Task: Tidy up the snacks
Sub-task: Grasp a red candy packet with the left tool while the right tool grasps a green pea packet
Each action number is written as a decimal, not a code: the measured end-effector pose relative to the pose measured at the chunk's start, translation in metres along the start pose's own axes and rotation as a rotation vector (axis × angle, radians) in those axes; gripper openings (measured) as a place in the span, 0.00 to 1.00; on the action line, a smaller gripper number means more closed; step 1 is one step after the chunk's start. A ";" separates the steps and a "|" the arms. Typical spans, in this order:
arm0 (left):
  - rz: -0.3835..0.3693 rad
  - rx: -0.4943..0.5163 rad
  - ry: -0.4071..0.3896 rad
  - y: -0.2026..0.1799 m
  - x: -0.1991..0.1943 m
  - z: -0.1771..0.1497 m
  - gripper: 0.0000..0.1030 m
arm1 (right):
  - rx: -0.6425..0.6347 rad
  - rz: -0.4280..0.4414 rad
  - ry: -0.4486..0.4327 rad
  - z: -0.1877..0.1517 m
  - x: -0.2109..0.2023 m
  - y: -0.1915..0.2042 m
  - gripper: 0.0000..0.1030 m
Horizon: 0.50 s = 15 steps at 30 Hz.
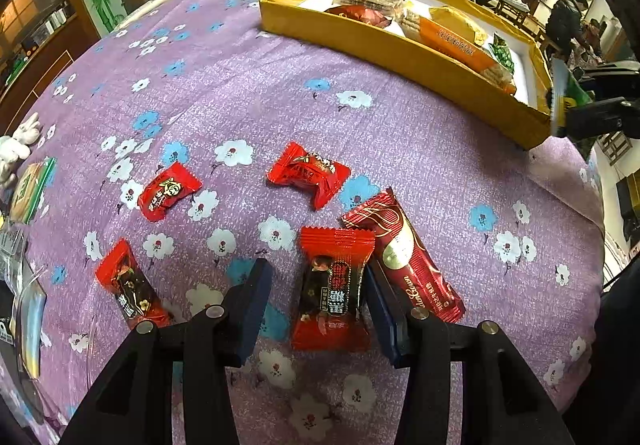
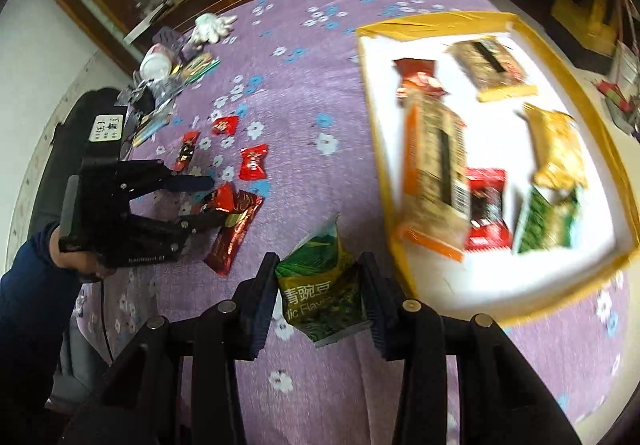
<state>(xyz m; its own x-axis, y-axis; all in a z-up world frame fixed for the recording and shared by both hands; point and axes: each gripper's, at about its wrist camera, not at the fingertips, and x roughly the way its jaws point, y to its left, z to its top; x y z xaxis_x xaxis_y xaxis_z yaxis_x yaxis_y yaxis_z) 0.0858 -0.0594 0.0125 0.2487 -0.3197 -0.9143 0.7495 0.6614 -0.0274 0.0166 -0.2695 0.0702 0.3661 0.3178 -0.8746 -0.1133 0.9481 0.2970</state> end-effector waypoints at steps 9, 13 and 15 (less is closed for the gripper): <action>0.154 -0.345 -0.108 -0.025 -0.013 -0.035 0.35 | -0.008 0.016 -0.001 0.003 0.002 0.008 0.38; 0.111 -0.510 -0.158 -0.033 -0.022 -0.057 0.33 | -0.045 0.035 0.033 0.008 0.018 0.024 0.38; 0.095 -0.562 -0.163 -0.035 -0.027 -0.066 0.33 | -0.075 0.053 0.052 0.009 0.027 0.035 0.38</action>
<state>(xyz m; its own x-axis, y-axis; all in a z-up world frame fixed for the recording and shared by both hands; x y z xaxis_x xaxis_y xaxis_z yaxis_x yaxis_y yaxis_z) 0.0120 -0.0294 0.0113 0.4231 -0.3119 -0.8507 0.2904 0.9360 -0.1988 0.0309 -0.2278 0.0606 0.3097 0.3656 -0.8778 -0.2009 0.9275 0.3154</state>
